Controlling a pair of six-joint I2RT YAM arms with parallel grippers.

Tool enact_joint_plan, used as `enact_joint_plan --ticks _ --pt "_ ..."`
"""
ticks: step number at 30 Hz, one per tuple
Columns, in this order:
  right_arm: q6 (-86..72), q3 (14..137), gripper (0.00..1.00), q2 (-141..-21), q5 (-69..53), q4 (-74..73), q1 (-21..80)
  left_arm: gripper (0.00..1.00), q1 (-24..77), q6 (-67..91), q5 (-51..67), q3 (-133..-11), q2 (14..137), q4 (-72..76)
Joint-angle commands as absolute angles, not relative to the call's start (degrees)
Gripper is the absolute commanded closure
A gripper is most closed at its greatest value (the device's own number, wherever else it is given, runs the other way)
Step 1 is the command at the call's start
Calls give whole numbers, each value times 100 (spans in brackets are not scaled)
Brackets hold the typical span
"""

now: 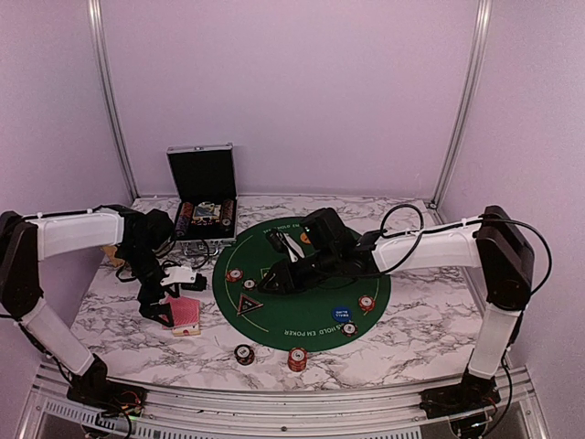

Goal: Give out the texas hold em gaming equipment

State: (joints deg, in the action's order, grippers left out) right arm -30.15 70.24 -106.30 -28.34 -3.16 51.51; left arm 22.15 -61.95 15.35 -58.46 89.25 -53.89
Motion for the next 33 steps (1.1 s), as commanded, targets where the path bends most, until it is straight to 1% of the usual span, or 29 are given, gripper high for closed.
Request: enact_joint_plan --ticks 1,7,14,18,21,22,25,30,33 --pt "-2953 7040 66 -10388 -2770 -342 5115 1 2224 -6207 1439 -6055 8926 -5572" --pt "-2978 6982 66 -10307 -2721 -356 5111 1 2150 -6302 1375 -6526 9332 -5587" --pt "-2962 6918 66 -10215 -2680 -404 5104 1 2062 -6402 1471 -6654 9578 -5704" --pt "-2962 6905 66 -10222 -2681 -397 5106 1 1775 -6203 1615 -7253 9820 -5688" --pt "-2967 6894 68 -10230 -2686 -382 5106 1 1670 -6221 1508 -7553 9956 -5679" --pt "-2966 6891 68 -10230 -2685 -378 5105 2 1662 -6250 1384 -7605 10008 -5661" --pt "-2930 6904 70 -10243 -2672 -378 5113 16 1663 -6310 1096 -7651 10167 -5626" --pt "-2644 7273 80 -10445 -2492 -698 5360 36 1644 -6222 906 -7550 10352 -5452" --pt "-2493 7545 82 -10614 -2402 -901 5565 39 1639 -6140 875 -7393 10330 -5178"
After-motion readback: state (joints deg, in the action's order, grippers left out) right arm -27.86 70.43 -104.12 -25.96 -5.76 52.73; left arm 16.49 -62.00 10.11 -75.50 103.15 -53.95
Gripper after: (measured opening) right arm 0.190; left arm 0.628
